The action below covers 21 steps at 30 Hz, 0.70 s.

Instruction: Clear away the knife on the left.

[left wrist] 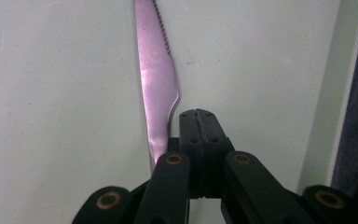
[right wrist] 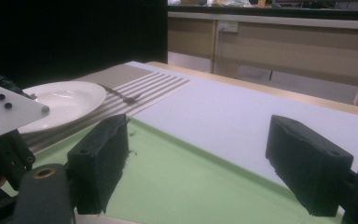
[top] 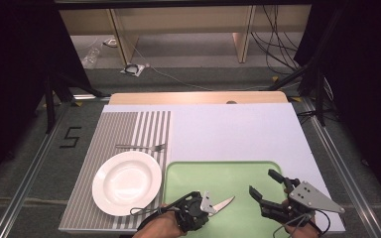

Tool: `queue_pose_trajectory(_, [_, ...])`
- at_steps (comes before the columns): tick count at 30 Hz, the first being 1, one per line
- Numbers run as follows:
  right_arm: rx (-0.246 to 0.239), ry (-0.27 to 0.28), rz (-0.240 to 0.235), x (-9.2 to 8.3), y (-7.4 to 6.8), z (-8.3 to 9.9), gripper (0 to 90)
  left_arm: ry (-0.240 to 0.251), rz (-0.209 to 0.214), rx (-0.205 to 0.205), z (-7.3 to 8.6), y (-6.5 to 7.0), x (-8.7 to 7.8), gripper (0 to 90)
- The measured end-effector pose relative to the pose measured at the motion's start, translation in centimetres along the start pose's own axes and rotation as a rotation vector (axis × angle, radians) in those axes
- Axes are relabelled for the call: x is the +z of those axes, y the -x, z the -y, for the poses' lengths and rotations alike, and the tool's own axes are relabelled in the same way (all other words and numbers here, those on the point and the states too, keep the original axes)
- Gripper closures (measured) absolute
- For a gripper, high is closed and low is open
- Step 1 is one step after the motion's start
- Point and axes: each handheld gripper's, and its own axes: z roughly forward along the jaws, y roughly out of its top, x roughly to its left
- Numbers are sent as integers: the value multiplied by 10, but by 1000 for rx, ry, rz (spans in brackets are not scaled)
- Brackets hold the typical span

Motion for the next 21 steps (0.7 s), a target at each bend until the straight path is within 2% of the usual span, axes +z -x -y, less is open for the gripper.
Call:
queue_pose_trajectory(5, [-1, -5, 1, 0, 0, 0, 219, -16, -7, 12, 2, 0, 4, 892])
queue_pose_trajectory(11, [-1, -5, 2, 0, 0, 0, 219, -23, -22, -3, 2, -3, 3, 893])
queue_pose_trajectory(15, [0, 3, -1, 0, 0, 0, 220, -33, -46, 7, 3, -6, 1, 893])
queue_pose_trajectory(21, [-1, 3, -1, 0, 0, 0, 220, -37, -66, -19, 7, -13, -1, 893])
